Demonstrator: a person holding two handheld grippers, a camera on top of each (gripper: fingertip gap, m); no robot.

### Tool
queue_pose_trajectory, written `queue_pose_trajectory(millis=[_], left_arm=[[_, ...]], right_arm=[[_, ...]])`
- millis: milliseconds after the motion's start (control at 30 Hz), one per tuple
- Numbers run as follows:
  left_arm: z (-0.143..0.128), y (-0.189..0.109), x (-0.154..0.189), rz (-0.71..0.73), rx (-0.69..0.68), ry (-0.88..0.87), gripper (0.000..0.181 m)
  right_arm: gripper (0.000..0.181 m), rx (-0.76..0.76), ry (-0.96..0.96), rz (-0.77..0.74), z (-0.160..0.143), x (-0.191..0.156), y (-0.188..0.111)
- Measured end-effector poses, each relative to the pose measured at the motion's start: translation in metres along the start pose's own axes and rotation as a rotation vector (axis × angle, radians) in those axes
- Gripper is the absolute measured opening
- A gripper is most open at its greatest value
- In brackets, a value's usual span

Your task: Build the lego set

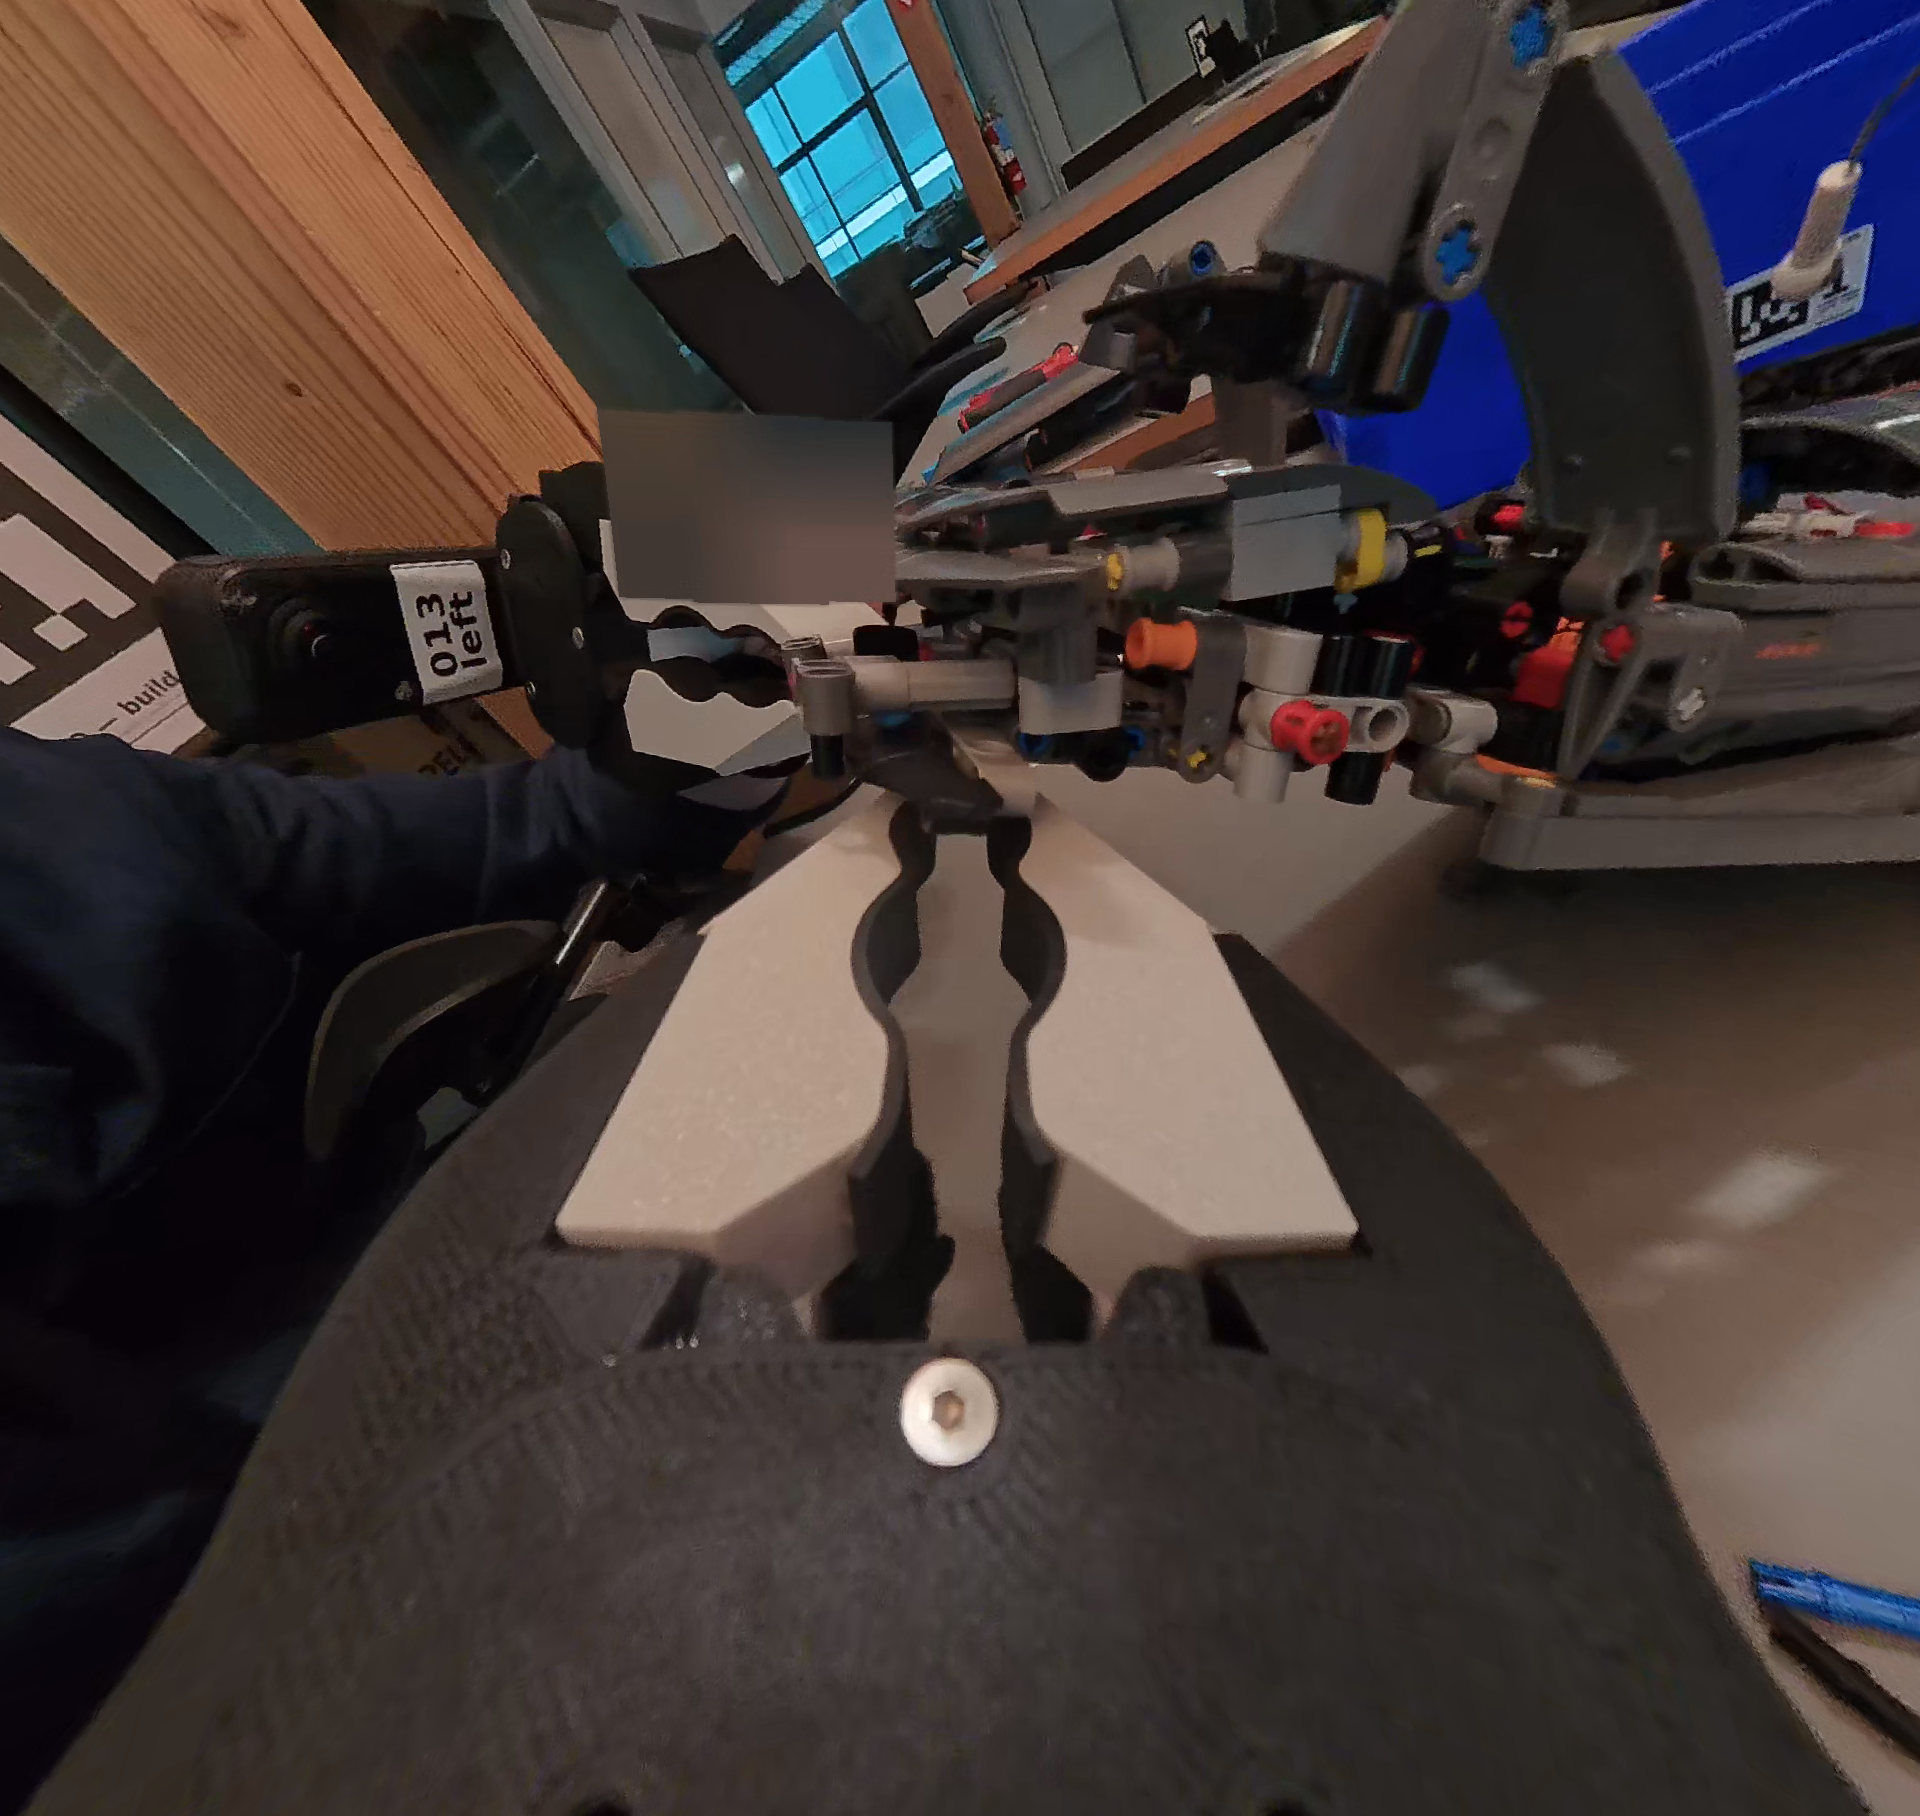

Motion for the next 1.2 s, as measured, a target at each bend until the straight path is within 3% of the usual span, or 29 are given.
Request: queue_pose_trajectory(millis=[1200], left_arm=[[0.024, -0.012, -0.048, -0.124, 0.067, -0.244, 0.004]], right_arm=[[0.015, 0.075, -0.160, -0.050, 0.028, -0.029, -0.005]])
Point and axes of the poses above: each gripper's, where its closed fingertips meet, y out along the fingers, z out of its top, x = y × z across the jaws, the point moved 5 cm from there along -y, back along the fingers, and after that the axes turned 11 degrees about z, right-handed, at the moved point
